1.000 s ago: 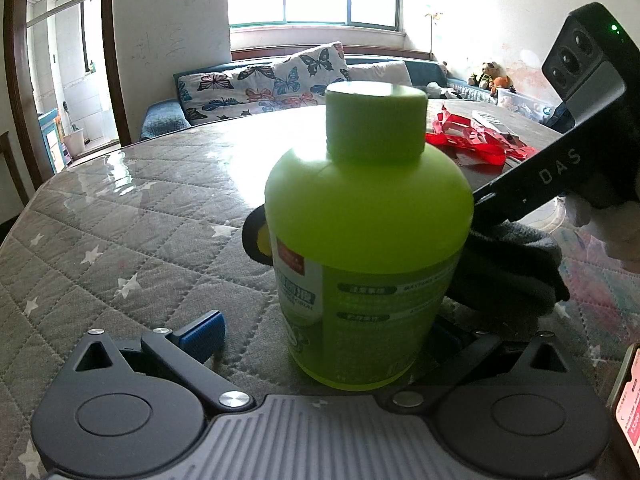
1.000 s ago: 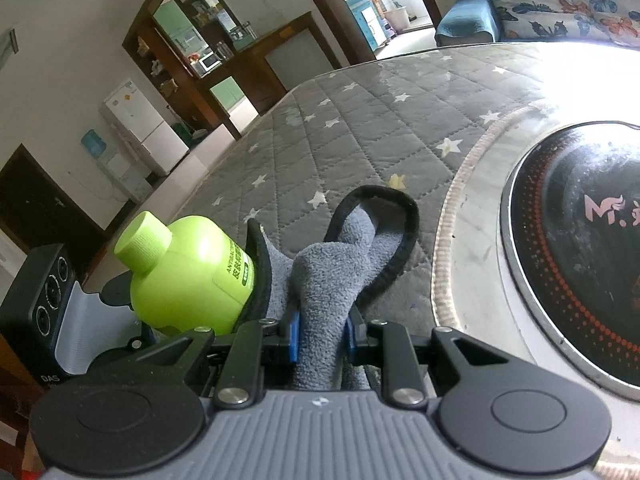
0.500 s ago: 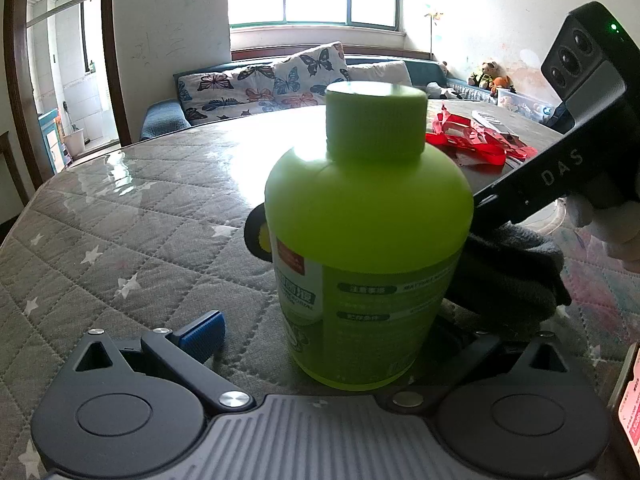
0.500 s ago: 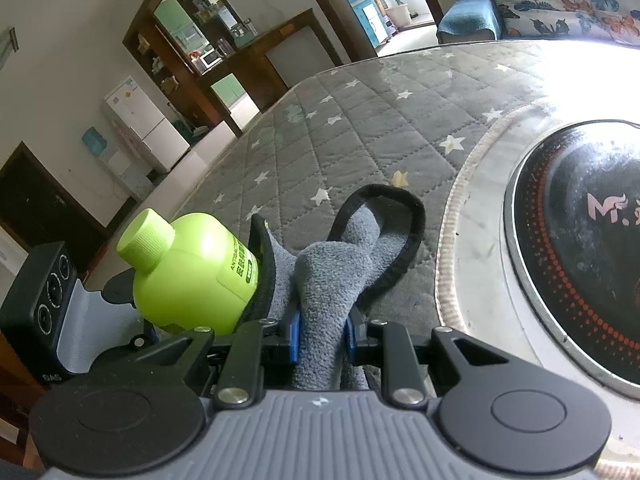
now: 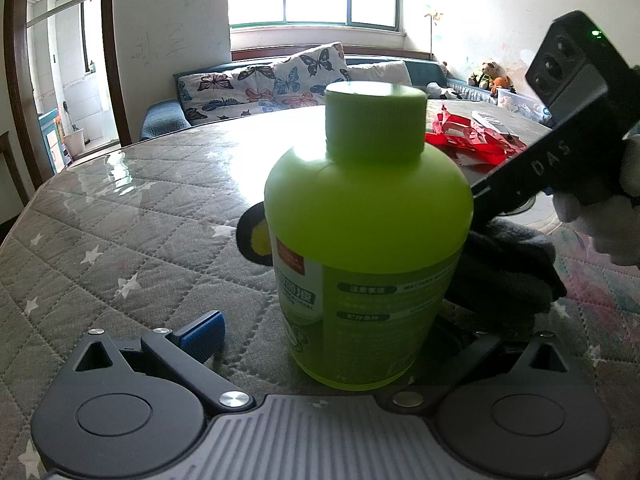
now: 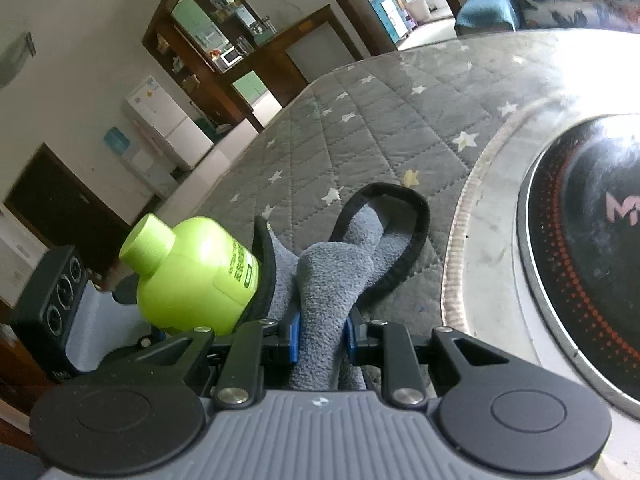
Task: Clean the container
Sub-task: 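Press the cloth against the bottle side with the right tool, then rub the cloth slowly along the bottle side with the right tool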
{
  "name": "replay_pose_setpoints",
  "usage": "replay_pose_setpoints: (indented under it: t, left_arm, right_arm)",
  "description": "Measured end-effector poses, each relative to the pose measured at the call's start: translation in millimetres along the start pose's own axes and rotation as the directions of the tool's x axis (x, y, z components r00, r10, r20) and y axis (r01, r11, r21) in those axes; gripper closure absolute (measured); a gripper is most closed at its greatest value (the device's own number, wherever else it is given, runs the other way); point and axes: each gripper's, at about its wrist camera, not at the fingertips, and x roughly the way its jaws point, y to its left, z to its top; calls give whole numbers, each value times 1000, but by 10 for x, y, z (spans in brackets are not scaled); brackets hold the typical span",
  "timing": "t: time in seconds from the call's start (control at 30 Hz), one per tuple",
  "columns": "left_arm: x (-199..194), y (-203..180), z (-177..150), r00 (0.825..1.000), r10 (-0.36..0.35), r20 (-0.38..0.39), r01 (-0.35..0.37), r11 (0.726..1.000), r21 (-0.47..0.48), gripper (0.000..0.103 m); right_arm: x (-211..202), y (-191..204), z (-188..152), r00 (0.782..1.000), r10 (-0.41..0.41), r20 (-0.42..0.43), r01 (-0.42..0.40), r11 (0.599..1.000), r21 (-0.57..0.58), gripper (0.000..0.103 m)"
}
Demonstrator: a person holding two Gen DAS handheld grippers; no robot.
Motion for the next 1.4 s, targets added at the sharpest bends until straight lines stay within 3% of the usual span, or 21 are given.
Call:
replay_pose_setpoints:
  t: [0.37, 0.97, 1.4]
  left_arm:
    - [1, -4, -2, 1000, 0, 0, 0, 1000, 0, 0]
    - [-3, -8, -8, 1000, 1, 0, -1, 1000, 0, 0]
    - [6, -4, -2, 1000, 0, 0, 0, 1000, 0, 0]
  right_arm:
    - [46, -39, -19, 1000, 9, 18, -9, 1000, 10, 81]
    - [36, 126, -80, 995, -84, 53, 84, 996, -2, 81]
    - [32, 138, -118, 993, -94, 68, 95, 995, -8, 81]
